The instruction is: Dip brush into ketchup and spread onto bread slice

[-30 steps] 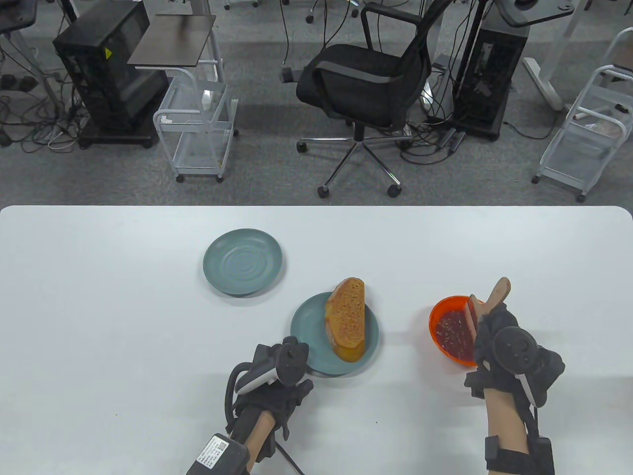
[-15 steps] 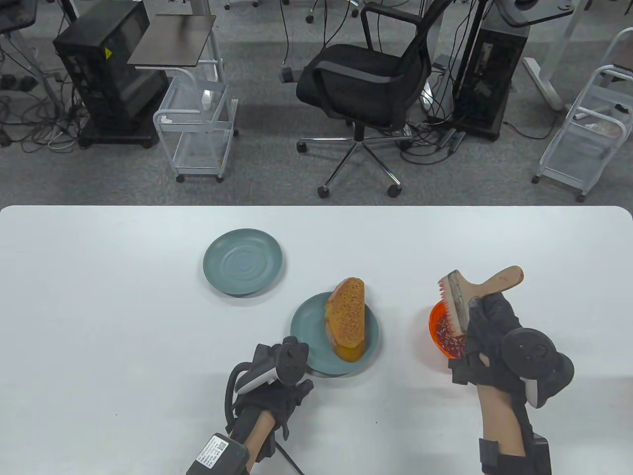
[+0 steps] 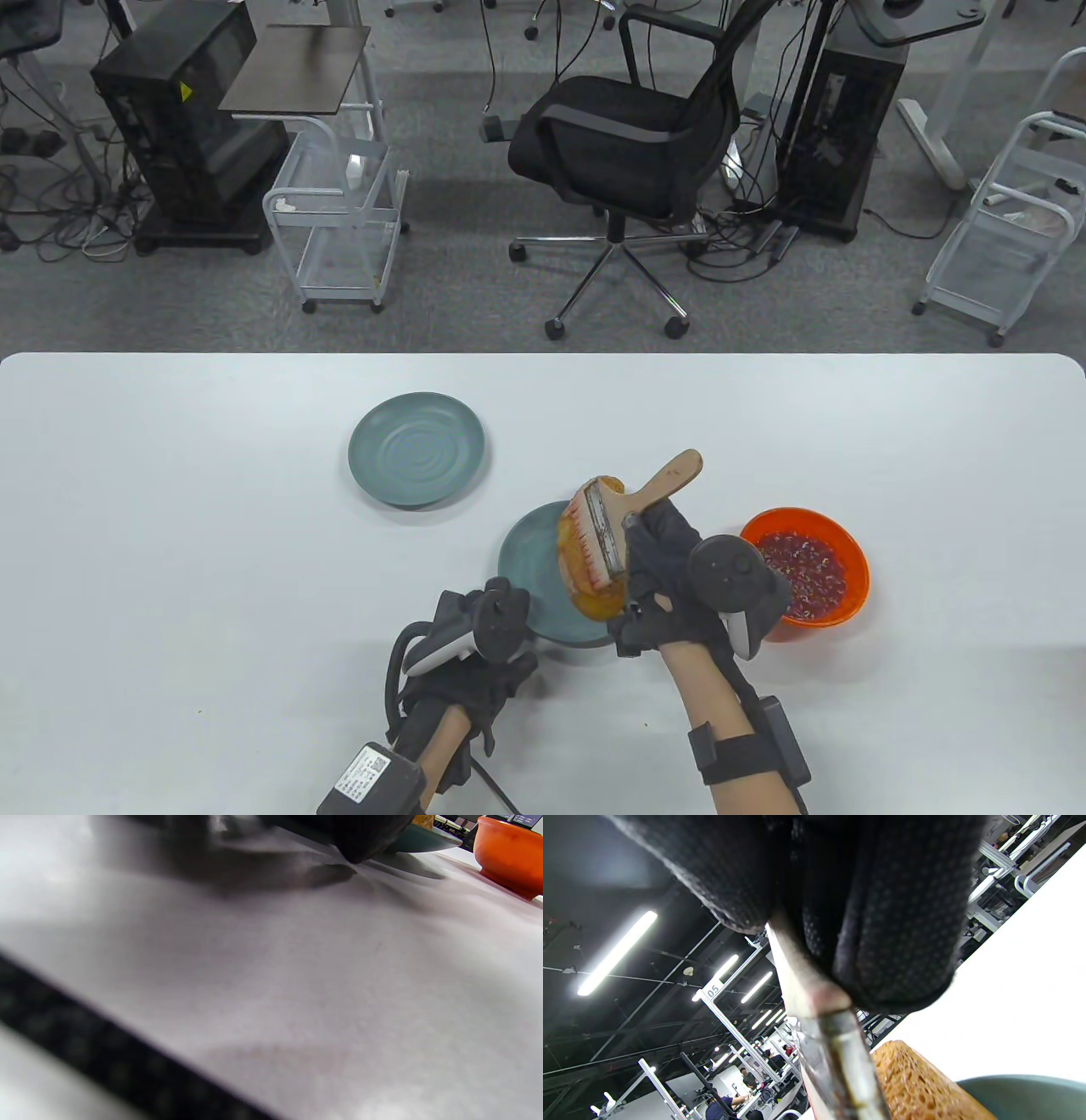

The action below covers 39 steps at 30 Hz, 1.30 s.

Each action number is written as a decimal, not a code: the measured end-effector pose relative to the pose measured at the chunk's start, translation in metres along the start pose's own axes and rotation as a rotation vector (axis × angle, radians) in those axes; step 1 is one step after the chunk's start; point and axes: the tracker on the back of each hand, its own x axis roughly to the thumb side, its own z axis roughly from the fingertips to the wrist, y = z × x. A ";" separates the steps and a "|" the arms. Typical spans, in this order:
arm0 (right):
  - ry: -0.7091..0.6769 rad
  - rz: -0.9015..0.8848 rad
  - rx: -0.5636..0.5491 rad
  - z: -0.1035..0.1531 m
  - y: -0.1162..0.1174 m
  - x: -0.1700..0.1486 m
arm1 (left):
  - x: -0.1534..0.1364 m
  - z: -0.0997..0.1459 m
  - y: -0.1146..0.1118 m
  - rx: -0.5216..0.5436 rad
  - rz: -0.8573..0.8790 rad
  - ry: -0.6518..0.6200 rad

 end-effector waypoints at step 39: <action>0.011 0.176 -0.111 0.006 -0.011 -0.005 | -0.001 0.000 0.000 -0.002 -0.002 -0.002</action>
